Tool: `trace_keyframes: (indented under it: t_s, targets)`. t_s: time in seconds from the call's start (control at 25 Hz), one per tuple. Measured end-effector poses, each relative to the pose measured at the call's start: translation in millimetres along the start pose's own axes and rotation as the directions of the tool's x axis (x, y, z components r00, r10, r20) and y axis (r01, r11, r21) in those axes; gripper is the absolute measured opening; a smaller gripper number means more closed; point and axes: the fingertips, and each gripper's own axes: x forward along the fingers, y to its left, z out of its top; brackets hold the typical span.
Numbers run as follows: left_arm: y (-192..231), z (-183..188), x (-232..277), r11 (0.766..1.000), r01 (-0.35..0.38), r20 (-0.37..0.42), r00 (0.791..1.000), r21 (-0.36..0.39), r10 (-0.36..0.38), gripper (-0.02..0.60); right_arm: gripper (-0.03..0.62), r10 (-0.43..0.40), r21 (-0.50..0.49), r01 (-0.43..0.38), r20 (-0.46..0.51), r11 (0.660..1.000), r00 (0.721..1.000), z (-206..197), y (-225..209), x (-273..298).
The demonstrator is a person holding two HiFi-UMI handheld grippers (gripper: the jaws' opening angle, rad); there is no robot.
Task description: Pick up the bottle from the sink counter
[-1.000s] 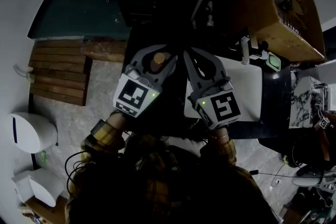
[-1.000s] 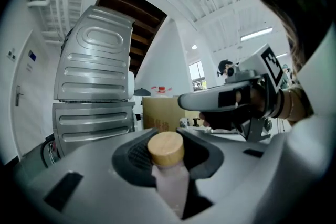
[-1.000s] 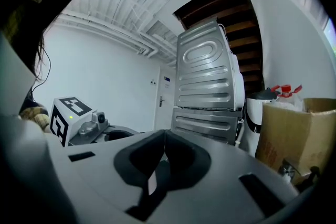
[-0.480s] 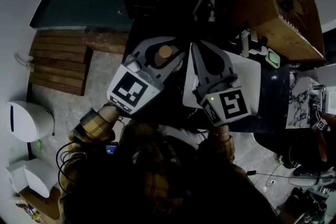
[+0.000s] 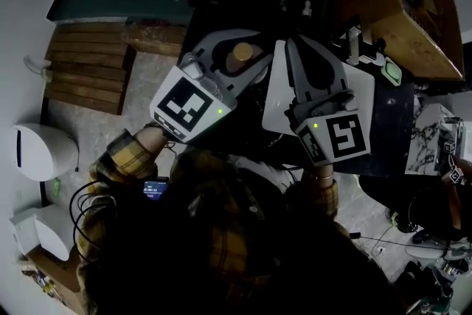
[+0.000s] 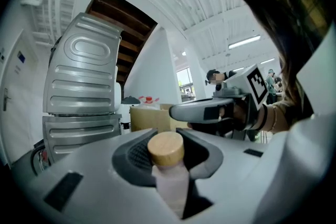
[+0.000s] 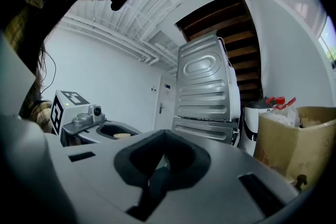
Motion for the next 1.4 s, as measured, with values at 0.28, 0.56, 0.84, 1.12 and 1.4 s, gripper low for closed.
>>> trace_keyframes:
  t_s: [0.28, 0.56, 0.84, 1.12, 1.4]
  targets:
    - [5.0, 5.9, -7.3, 0.996, -0.044, 0.018, 0.999, -0.075, 0.046, 0.118, 0.017, 0.012, -0.004, -0.012, -0.004, 1.000, 1.000, -2.1, 5.6, 0.4]
    - [2.8, 7.6, -6.3, 0.997, -0.028, 0.017, 0.999, -0.075, 0.029, 0.118, 0.017, 0.031, -0.018, -0.031, -0.015, 0.999, 0.999, -2.8, 7.1, 2.1]
    - [1.9, 6.8, -6.8, 0.997, -0.018, 0.019, 1.000, -0.072, 0.019, 0.118, 0.017, 0.029, -0.016, -0.029, -0.014, 0.999, 0.999, -2.4, 7.9, 3.6]
    - [1.9, 7.6, -6.5, 0.998, -0.016, 0.019, 1.000, -0.065, 0.017, 0.118, 0.016, 0.033, -0.029, -0.033, -0.024, 0.999, 0.999, -4.7, 9.0, 2.9]
    - [2.8, 5.8, -7.0, 0.998, -0.016, 0.019, 1.000, -0.063, 0.017, 0.118, 0.017, 0.033, -0.030, -0.034, -0.041, 0.999, 0.999, -9.9, 9.8, 2.4]
